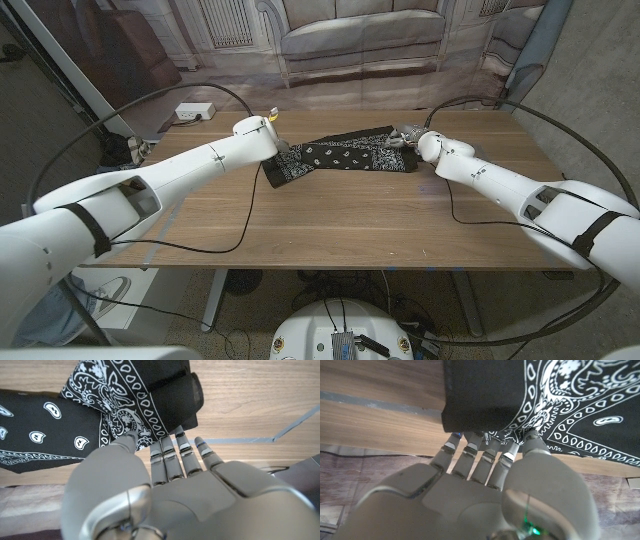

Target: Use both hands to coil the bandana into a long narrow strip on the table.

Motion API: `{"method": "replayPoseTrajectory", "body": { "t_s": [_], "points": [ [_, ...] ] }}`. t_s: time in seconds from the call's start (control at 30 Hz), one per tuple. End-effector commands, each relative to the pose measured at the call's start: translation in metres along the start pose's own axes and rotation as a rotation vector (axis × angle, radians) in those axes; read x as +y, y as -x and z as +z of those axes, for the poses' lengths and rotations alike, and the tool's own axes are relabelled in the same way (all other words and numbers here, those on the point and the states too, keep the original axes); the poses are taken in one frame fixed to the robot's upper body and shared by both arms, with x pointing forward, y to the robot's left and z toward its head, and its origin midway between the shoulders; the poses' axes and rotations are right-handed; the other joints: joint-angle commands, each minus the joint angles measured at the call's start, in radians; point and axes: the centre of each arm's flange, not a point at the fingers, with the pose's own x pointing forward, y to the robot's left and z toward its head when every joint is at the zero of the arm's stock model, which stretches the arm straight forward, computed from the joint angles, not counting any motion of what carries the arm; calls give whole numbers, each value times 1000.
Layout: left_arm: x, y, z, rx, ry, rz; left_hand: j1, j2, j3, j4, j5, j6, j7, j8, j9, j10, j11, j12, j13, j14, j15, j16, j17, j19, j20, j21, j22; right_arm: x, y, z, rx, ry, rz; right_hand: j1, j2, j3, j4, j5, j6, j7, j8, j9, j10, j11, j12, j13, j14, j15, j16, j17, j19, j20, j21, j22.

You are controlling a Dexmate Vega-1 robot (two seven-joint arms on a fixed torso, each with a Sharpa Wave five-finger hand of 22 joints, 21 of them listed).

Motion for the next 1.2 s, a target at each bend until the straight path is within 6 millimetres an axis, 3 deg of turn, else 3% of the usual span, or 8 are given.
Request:
{"method": "replayPoseTrajectory", "body": {
  "t_s": [0.03, 0.13, 0.3, 0.73, 0.87, 1.0, 1.2],
  "points": [
    [-16, 15, 3, -43, -107, 24, 4, -24, -3, -19, 1, -62, -8, -11, 5, -61, -5, 1, -4, -58, 5, 1, 4, -47, 0, -5, 2, 18, 24, -16, 20, 46, 65, -7, -13, -3, 0, 0, -17, 2, -12, 3, -13, -3, -7, 4, -16, -33, 11, 14, -10, 1, -4, 5],
    [-21, 22, 2, -64, -118, 52, -1, -35, -11, -24, 3, -118, -12, -16, 5, -123, 6, -1, -6, -104, 7, 2, 6, -80, -1, -5, 1, 19, 36, -18, 13, 56, 58, -9, -17, -3, -1, 1, -31, 2, -18, 4, -28, -3, -15, 4, -34, -30, 8, 15, -23, 4, -7, 5],
    [-31, 37, 1, -104, -129, 103, -13, -50, -26, -25, 5, -183, -17, -18, 3, -186, -2, -1, -8, -142, 3, 5, 8, -108, -2, -3, 0, 20, 53, -22, 5, 51, 39, -11, -27, -4, -6, 4, -58, 2, -30, 6, -52, -2, -27, 5, -49, -25, 9, 15, -30, 5, -7, 5],
    [-58, 69, -10, -126, -141, 109, -4, -79, -39, -45, 11, -241, -21, -15, 1, -248, -3, 4, -10, -199, 4, 4, 7, -153, 4, -4, -2, 31, 79, -33, -3, 56, 26, -8, -31, -4, -9, 6, -64, 2, -34, 8, -57, -2, -30, 6, -56, -24, 9, 15, -33, 7, -7, 5],
    [-56, 69, -14, -99, -152, 156, -15, -83, -47, -40, 12, -264, -22, -17, 1, -268, -5, 4, -11, -207, 1, 8, 9, -159, -2, -2, -2, 29, 85, -33, -8, 69, -6, -20, -37, -4, -7, 9, -166, 5, -83, 5, -109, 12, -52, 8, -74, -19, 13, 18, -36, 12, -3, 4],
    [-53, 67, -18, -83, -155, 203, -33, -82, -57, -29, 12, -277, -25, -14, 0, -288, -4, 4, -11, -221, 1, 8, 11, -169, -8, -2, -3, 27, 90, -32, -15, 73, -29, -36, -48, -9, -5, 11, -313, 10, -132, 7, -226, 41, -86, 11, -132, -3, 8, 18, -43, 20, 0, 4],
    [-45, 61, -24, -58, -149, 241, -78, -80, -79, -2, 13, -328, -20, -17, -1, -340, 0, 3, -12, -247, -1, 11, 15, -177, -15, 3, -3, 21, 99, -34, -25, 56, -71, -55, -59, -17, -4, 15, -476, 42, -139, 7, -361, 91, -93, 14, -259, 41, 2, 19, -51, 30, 1, 3]
  ]
}}
